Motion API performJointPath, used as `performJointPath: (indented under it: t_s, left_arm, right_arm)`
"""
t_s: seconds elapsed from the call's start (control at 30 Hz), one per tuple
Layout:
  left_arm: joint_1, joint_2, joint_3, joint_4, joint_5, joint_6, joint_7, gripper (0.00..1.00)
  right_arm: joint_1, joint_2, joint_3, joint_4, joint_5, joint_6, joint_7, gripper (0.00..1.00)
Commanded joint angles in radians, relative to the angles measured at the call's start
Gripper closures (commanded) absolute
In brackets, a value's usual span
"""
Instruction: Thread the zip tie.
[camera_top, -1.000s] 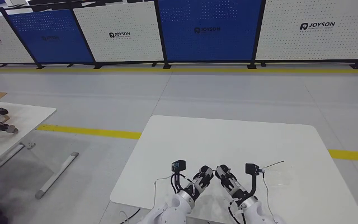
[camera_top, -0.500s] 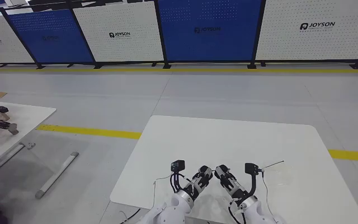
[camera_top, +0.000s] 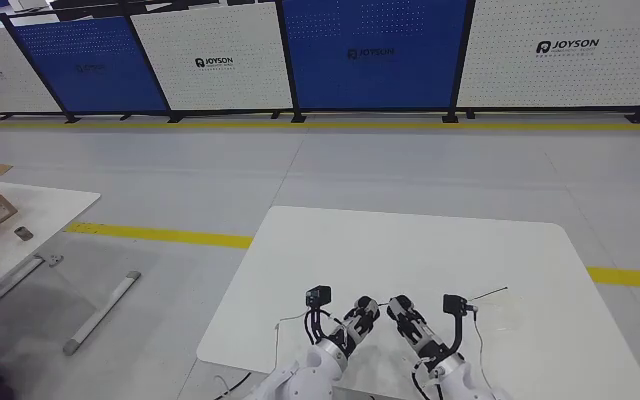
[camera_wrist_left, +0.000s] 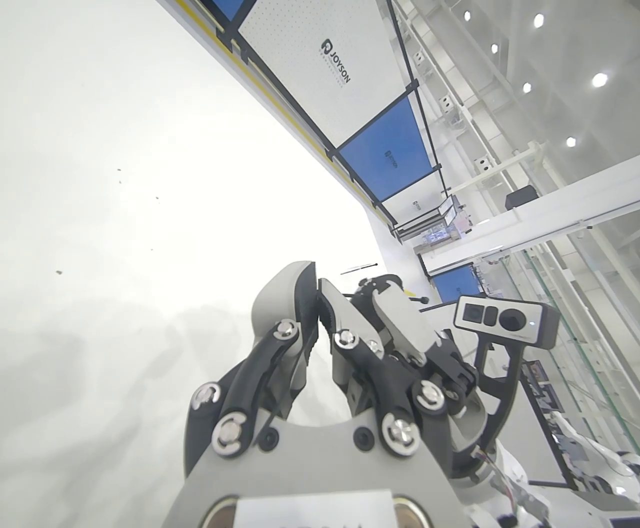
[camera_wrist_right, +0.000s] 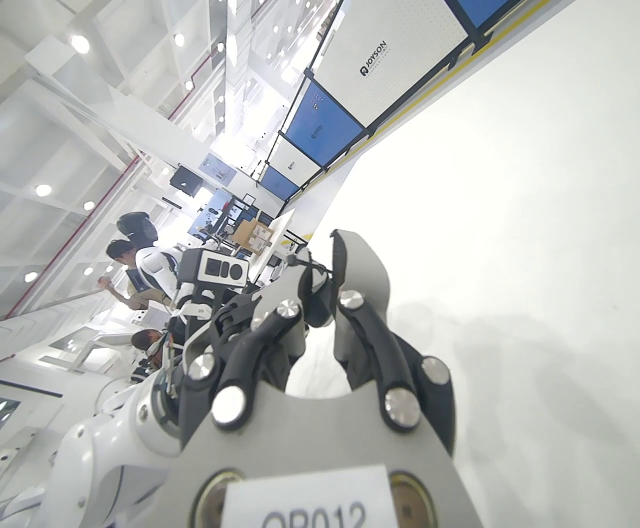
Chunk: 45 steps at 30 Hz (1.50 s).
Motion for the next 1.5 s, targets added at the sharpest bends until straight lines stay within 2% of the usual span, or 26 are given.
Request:
performJointPath:
  t_s: [0.0,0.27,0.3,0.33,0.37,0.43,0.53,0.97,1.27,1.47]
  left_arm:
    - [0.000,0.000,0.000,0.000,-0.001,0.001,0.001,1.00]
    - [0.001,-0.002,-0.004,-0.002,-0.025,-0.013,0.008,1.00]
    - [0.001,-0.002,-0.004,-0.001,-0.022,-0.014,0.007,0.93]
    - [0.000,-0.002,-0.004,-0.001,-0.015,-0.013,0.004,0.75]
    - [0.000,-0.001,-0.003,-0.001,-0.011,-0.013,0.001,0.69]
    - [0.001,0.000,-0.002,-0.002,-0.003,-0.015,-0.003,0.70]
    - [0.002,0.000,-0.003,-0.003,-0.004,-0.017,-0.005,0.66]
    - [0.012,0.001,-0.018,-0.018,-0.003,-0.017,0.007,0.77]
    - [0.017,0.002,-0.028,-0.023,-0.013,-0.015,0.009,0.74]
    - [0.022,0.003,-0.036,-0.025,-0.016,-0.019,0.012,0.78]
  right_arm:
    - [0.000,0.000,0.000,0.000,0.000,0.000,-0.001,1.00]
    - [0.001,0.000,-0.002,0.001,0.001,0.004,-0.003,1.00]
    - [0.002,0.000,-0.002,0.001,0.000,0.005,-0.003,1.00]
    - [0.002,-0.001,-0.003,0.000,-0.001,0.007,-0.002,1.00]
    - [0.002,-0.001,-0.003,0.000,-0.002,0.009,-0.003,1.00]
    - [0.003,-0.001,-0.004,-0.002,-0.002,0.014,-0.003,1.00]
    - [0.004,-0.001,-0.005,-0.004,-0.002,0.022,-0.004,1.00]
    - [0.007,-0.004,-0.010,-0.014,-0.021,0.074,-0.020,1.00]
    - [0.007,-0.006,-0.014,-0.014,-0.040,0.097,-0.032,1.00]
    - [0.006,-0.007,-0.015,-0.016,-0.046,0.104,-0.036,1.00]
